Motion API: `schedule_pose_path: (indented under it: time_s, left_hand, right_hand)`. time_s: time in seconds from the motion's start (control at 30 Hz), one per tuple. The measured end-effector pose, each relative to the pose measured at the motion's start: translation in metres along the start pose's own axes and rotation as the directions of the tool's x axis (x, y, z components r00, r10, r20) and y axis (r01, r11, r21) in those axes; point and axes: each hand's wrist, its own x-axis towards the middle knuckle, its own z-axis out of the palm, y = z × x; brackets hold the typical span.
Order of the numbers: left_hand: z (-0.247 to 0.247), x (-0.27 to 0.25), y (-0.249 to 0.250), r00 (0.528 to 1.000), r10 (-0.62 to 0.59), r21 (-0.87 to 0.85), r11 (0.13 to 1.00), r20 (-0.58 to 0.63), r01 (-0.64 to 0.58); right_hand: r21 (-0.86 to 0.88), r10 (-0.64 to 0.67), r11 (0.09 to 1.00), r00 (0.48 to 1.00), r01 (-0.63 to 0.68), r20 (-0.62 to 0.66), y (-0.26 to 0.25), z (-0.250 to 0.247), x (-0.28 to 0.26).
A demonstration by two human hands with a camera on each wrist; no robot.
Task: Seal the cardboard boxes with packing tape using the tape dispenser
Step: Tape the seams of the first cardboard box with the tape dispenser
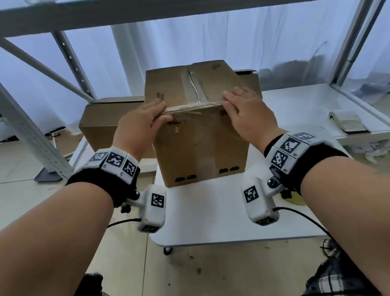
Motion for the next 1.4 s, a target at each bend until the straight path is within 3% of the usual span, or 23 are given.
schedule_pose_path:
  time_s: [0.1, 0.2, 0.33, 0.47, 0.53, 0.6, 0.67, 0.77, 0.87, 0.93, 1.03, 1.13, 1.2, 1.27, 1.33, 1.4]
  left_hand:
    - [-0.010, -0.015, 0.012, 0.996, 0.088, 0.174, 0.981, -0.014, -0.084]
    - [-0.014, -0.029, 0.030, 0.965, 0.244, 0.264, 0.941, -0.091, -0.213]
    - [0.001, -0.044, 0.060, 0.841, 0.499, 0.225, 0.861, -0.207, -0.456]
    - [0.001, -0.041, 0.053, 0.853, 0.510, 0.027, 0.859, -0.109, -0.511]
    - [-0.009, -0.036, 0.037, 0.897, 0.441, 0.103, 0.894, -0.038, -0.435]
    - [-0.018, -0.032, 0.018, 0.978, 0.192, 0.214, 0.955, 0.079, -0.205]
    - [-0.020, -0.027, 0.009, 0.990, -0.003, 0.259, 0.965, 0.144, -0.035]
    - [-0.008, -0.016, 0.029, 0.994, -0.039, 0.315, 0.949, 0.106, 0.004]
    - [-0.004, -0.007, 0.046, 0.999, -0.045, 0.284, 0.958, 0.023, 0.037]
    - [-0.008, -0.003, 0.042, 1.000, 0.002, 0.188, 0.982, 0.000, -0.002]
    - [-0.018, 0.000, 0.021, 1.000, 0.025, 0.169, 0.985, 0.019, -0.028]
    - [-0.022, -0.001, -0.003, 0.981, -0.177, 0.241, 0.958, 0.078, 0.154]
    - [-0.021, -0.006, -0.007, 0.952, -0.274, 0.102, 0.960, 0.136, 0.262]
    - [-0.019, -0.012, 0.000, 0.950, -0.279, -0.007, 0.959, 0.142, 0.283]
    - [-0.016, -0.021, 0.011, 0.965, -0.250, 0.008, 0.968, 0.075, 0.250]
    - [-0.012, -0.032, 0.023, 0.977, -0.215, 0.069, 0.975, 0.013, 0.213]
  right_hand:
    - [-0.040, 0.097, 0.995, 0.988, -0.093, 0.123, -0.016, 0.000, 0.002]
    - [0.064, 0.171, 0.980, 0.964, -0.187, 0.202, -0.025, -0.001, 0.001]
    - [0.277, 0.149, 0.937, 0.961, -0.212, 0.232, -0.039, -0.001, -0.004]
    - [0.335, 0.200, 0.906, 0.959, -0.260, 0.203, -0.041, -0.004, -0.005]
    - [0.296, 0.204, 0.919, 0.957, -0.260, 0.207, -0.034, -0.006, 0.000]
    - [0.294, 0.184, 0.923, 0.955, -0.248, 0.231, -0.033, -0.006, 0.002]
    - [0.309, 0.165, 0.920, 0.954, -0.240, 0.250, -0.038, -0.006, -0.001]
    - [0.302, 0.097, 0.933, 0.945, -0.195, 0.311, -0.048, -0.013, -0.009]
    - [0.173, -0.008, 0.984, 0.947, -0.050, 0.321, -0.041, -0.023, -0.014]
    - [0.094, -0.042, 0.995, 0.961, 0.017, 0.273, -0.028, -0.028, -0.017]
    - [0.180, -0.057, 0.983, 0.985, 0.027, 0.160, -0.010, -0.029, -0.020]
    - [0.266, -0.022, 0.964, 0.997, 0.002, 0.073, 0.006, -0.034, -0.021]
    - [0.281, 0.010, 0.960, 0.999, -0.021, 0.040, 0.016, -0.034, -0.020]
    - [0.183, 0.080, 0.980, 0.997, -0.078, -0.006, 0.022, -0.029, -0.017]
    - [-0.062, 0.157, 0.985, 0.984, -0.163, -0.090, 0.022, -0.024, -0.013]
    - [-0.147, 0.202, 0.965, 0.974, -0.216, -0.105, 0.012, -0.021, -0.007]
